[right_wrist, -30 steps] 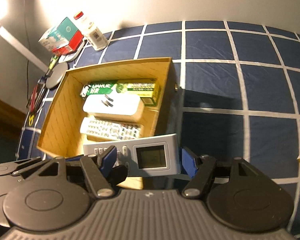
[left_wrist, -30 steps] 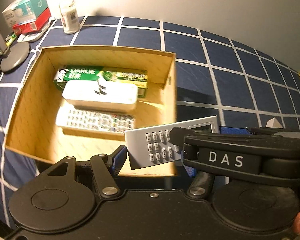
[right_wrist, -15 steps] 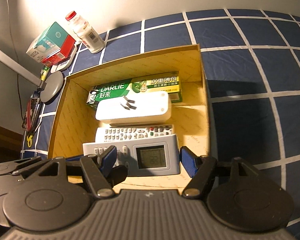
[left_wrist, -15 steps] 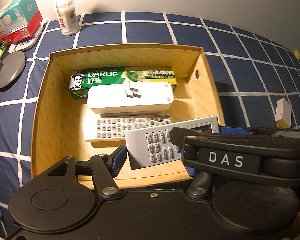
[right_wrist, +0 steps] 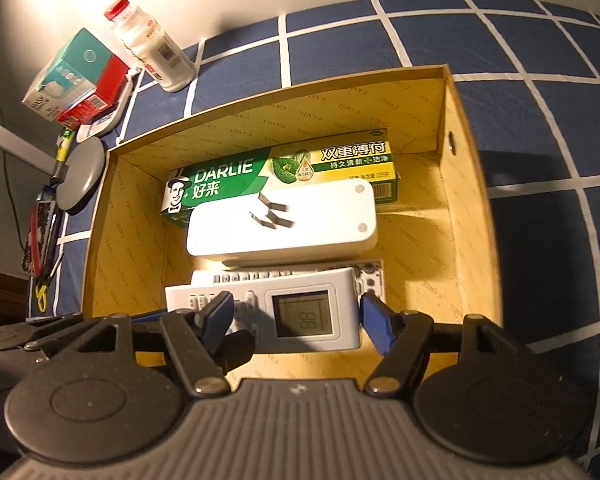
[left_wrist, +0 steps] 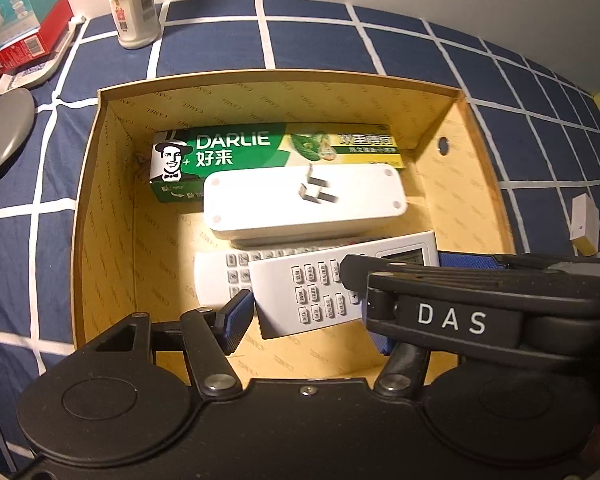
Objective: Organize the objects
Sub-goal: 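Lower the AC remote onto the TV remote and open the right tool, then move the right tool out of the box to the white-and-yellow box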
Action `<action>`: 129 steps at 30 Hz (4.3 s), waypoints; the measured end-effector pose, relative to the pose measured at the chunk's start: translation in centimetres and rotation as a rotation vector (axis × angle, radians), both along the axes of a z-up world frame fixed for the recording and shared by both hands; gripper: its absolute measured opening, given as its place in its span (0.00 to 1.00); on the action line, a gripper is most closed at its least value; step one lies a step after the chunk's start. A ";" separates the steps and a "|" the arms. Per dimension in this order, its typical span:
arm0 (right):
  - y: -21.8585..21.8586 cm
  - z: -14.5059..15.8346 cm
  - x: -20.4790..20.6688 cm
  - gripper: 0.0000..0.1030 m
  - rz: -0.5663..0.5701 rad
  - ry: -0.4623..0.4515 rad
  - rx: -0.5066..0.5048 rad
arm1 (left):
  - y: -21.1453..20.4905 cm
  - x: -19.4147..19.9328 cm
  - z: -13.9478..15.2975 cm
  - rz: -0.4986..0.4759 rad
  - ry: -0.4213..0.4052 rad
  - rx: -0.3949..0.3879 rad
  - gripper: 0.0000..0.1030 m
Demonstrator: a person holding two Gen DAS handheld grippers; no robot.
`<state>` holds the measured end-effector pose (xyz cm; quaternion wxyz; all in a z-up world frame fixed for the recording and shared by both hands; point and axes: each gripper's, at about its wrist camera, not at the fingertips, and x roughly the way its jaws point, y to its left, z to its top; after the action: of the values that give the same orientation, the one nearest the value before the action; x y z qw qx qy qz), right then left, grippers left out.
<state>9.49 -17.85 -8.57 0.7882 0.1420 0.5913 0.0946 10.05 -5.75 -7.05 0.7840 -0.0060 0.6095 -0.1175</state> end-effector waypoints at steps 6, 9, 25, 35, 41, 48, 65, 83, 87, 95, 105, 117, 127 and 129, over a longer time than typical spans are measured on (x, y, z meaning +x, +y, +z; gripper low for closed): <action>0.4 -2.2 2.0 0.67 -0.023 0.053 -0.003 | 0.4 2.3 -2.1 -0.032 0.053 -0.002 0.57; 0.4 -3.3 2.6 0.67 -0.036 0.080 -0.009 | 0.4 3.1 -3.2 -0.050 0.080 -0.006 0.57; 0.3 -5.8 4.4 0.67 -0.051 0.154 -0.009 | 0.9 5.0 -5.7 -0.059 0.150 -0.024 0.58; 0.4 -4.8 4.1 0.69 -0.035 0.124 -0.015 | 1.8 3.8 -4.1 -0.009 0.101 -0.008 0.72; 0.2 -2.7 3.0 0.72 -0.009 0.076 -0.009 | 1.7 2.2 -1.8 0.031 0.053 0.002 0.79; -0.5 0.6 1.0 0.79 0.028 -0.007 0.004 | 1.1 -0.6 0.8 0.057 -0.011 0.007 0.87; -7.7 5.0 -3.7 1.00 0.036 -0.121 -0.031 | -4.7 -5.8 4.1 0.077 -0.108 0.046 1.00; -24.6 5.9 -5.4 1.00 0.085 -0.141 -0.055 | -20.7 -8.7 3.9 0.131 -0.124 0.086 1.00; -29.1 5.2 -5.3 1.00 0.101 -0.129 -0.080 | -24.6 -9.0 3.0 0.140 -0.118 0.091 1.00; -37.5 3.4 -4.4 1.00 0.164 -0.093 -0.146 | -31.2 -8.9 1.1 0.186 -0.107 0.087 1.00; -44.3 1.7 -2.0 1.00 0.207 -0.059 -0.202 | -37.6 -8.2 -1.4 0.200 -0.069 0.097 1.00; -47.5 -3.1 3.0 0.98 0.258 0.039 -0.178 | -41.5 -4.5 -4.7 0.202 0.002 0.109 1.00; -47.6 -7.7 5.9 0.85 0.311 0.136 -0.116 | -43.2 -2.2 -7.7 0.198 0.082 0.115 1.00; -47.6 -8.1 6.2 0.83 0.315 0.143 -0.105 | -43.3 -2.0 -8.0 0.197 0.091 0.115 1.00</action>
<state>15.65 -65.46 -16.71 0.7258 0.0126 0.6650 0.1757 8.07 -49.10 -15.02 0.7624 -0.0261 0.6465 -0.0041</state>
